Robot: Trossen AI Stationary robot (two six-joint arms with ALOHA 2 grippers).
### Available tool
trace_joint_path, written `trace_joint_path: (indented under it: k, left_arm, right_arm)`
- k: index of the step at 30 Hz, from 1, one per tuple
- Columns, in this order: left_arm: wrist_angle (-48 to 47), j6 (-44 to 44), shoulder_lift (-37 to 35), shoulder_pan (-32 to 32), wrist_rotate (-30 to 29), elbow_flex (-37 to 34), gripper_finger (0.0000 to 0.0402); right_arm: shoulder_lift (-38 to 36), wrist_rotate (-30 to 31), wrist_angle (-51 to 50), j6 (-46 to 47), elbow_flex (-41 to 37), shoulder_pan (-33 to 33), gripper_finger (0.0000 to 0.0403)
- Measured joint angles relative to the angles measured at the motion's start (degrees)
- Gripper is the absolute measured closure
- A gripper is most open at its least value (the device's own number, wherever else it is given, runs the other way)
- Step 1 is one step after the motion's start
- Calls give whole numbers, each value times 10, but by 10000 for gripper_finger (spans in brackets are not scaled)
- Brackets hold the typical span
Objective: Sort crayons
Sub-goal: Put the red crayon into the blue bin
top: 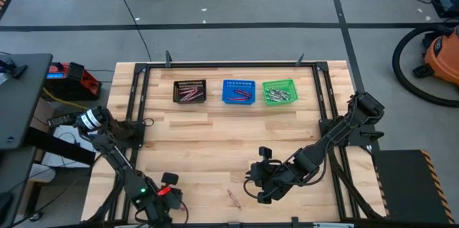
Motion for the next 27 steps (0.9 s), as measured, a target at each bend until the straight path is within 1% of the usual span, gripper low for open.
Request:
trace_joint_path:
  k: [6,10,17,23,27]
  left_arm:
    - [35,-7,0,3,7,0,287]
    - [71,-13,18,6,14,0,287]
    - [54,-13,46,7,22,0,287]
    - [45,-15,61,9,30,3,287]
    - [33,-52,64,16,37,3,290]
  right_arm:
    - [0,0,0,0,0,0,343]
    - [0,0,0,0,0,0,343]
    - [0,0,0,0,0,0,343]
    - [0,-13,0,0,0,0,343]
    - [0,-13,0,0,0,0,343]
